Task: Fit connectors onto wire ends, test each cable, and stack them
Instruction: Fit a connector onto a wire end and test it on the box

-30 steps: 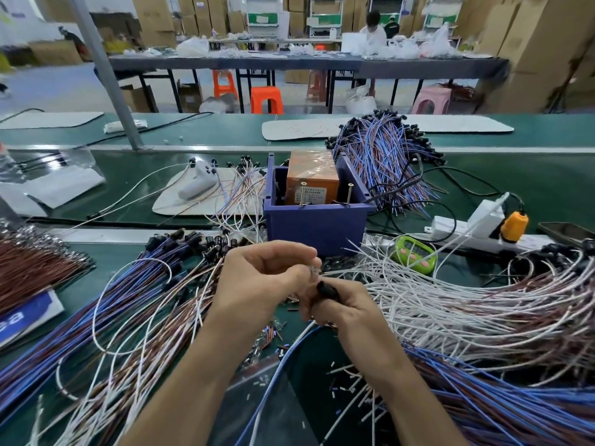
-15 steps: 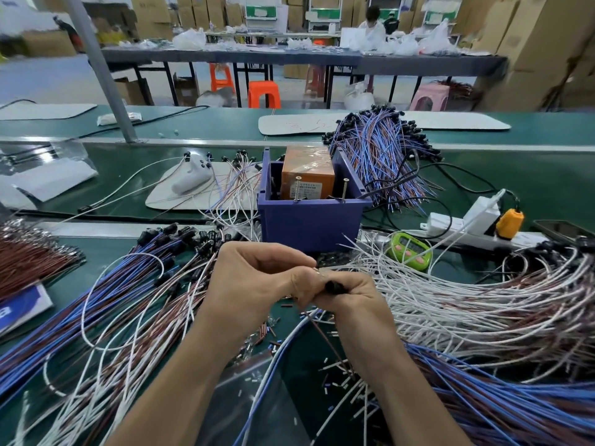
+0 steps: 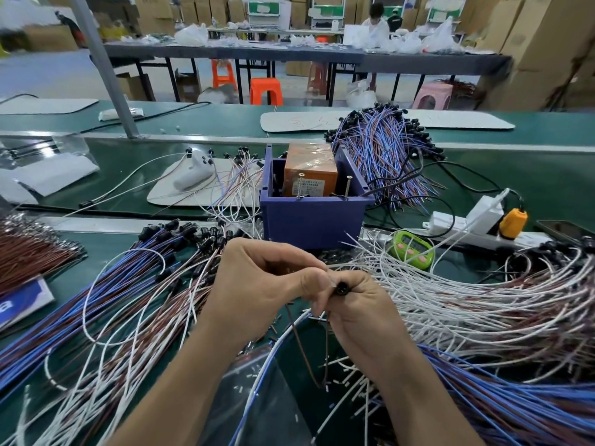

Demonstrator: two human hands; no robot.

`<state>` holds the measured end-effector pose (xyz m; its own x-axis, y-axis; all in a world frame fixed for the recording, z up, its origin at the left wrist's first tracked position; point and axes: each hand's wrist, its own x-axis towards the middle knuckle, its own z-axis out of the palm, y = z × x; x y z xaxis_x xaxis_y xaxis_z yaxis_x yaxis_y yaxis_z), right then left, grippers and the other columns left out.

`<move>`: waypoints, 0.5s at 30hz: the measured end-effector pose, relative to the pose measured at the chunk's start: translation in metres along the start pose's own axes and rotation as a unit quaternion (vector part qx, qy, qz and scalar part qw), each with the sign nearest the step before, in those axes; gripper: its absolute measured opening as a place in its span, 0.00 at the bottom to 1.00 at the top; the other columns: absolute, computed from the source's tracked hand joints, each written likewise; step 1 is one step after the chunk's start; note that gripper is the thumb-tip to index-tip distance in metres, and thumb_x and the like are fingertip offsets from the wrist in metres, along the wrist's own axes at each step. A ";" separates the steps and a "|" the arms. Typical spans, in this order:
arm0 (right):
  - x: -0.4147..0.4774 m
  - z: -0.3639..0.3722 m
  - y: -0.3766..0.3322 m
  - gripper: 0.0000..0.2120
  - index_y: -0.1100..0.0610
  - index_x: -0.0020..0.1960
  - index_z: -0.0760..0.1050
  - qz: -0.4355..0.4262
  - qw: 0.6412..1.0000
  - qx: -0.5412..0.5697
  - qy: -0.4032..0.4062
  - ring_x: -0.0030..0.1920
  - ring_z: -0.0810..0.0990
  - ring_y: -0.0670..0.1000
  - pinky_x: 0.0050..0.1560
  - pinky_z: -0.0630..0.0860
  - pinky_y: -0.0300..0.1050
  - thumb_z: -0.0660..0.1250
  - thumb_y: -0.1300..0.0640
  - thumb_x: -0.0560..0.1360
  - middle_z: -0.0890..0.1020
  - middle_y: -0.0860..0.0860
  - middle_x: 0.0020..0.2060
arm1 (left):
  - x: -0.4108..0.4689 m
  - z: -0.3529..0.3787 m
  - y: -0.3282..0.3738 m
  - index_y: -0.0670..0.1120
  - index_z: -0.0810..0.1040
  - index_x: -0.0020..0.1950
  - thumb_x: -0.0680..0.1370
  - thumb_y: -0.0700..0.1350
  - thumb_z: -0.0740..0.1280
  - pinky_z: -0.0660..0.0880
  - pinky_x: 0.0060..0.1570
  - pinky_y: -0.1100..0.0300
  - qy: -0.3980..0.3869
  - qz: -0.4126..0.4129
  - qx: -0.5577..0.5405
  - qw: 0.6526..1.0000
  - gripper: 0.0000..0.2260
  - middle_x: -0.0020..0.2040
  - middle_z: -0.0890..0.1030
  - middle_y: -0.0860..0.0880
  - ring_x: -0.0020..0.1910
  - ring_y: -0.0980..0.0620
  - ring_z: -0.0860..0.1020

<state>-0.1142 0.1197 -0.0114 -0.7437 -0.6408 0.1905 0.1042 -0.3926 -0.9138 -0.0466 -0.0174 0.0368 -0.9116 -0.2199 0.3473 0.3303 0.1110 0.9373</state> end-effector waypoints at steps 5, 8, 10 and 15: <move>-0.001 0.000 0.001 0.09 0.56 0.29 0.83 -0.009 1.000 -0.028 0.000 0.44 0.85 0.49 0.47 0.78 0.37 0.72 0.66 0.66 0.86 0.52 0.37 | -0.004 0.004 -0.001 0.53 0.89 0.41 0.67 0.48 0.82 0.81 0.32 0.56 -0.009 0.028 0.057 0.998 0.05 0.32 0.85 0.45 0.30 0.41 0.83; 0.000 0.000 0.003 0.08 0.61 0.33 0.84 -0.006 0.999 -0.036 0.016 0.41 0.85 0.49 0.44 0.78 0.36 0.69 0.68 0.68 0.85 0.54 0.35 | -0.005 0.003 -0.003 0.54 0.89 0.42 0.68 0.46 0.82 0.77 0.31 0.61 -0.002 0.039 0.101 0.994 0.06 0.31 0.85 0.49 0.28 0.49 0.82; 0.001 -0.001 0.005 0.07 0.64 0.35 0.84 -0.008 0.999 -0.042 0.021 0.40 0.84 0.48 0.44 0.78 0.36 0.68 0.69 0.68 0.85 0.53 0.34 | -0.005 0.001 -0.003 0.54 0.89 0.42 0.68 0.45 0.82 0.79 0.35 0.62 0.003 0.045 0.119 0.992 0.06 0.32 0.85 0.51 0.30 0.53 0.83; 0.003 -0.002 0.009 0.11 0.59 0.33 0.84 -0.022 0.998 -0.053 0.033 0.42 0.84 0.51 0.46 0.79 0.38 0.68 0.71 0.69 0.84 0.57 0.35 | -0.006 -0.002 -0.003 0.56 0.89 0.44 0.68 0.45 0.81 0.82 0.40 0.60 0.009 0.052 0.144 0.988 0.08 0.35 0.86 0.53 0.34 0.52 0.85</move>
<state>-0.1168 0.1157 -0.0196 -0.7883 -0.5782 0.2104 0.0030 -0.3456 -0.9384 -0.0418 -0.0183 0.0315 -0.8708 -0.2094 0.4449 0.3370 0.4047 0.8501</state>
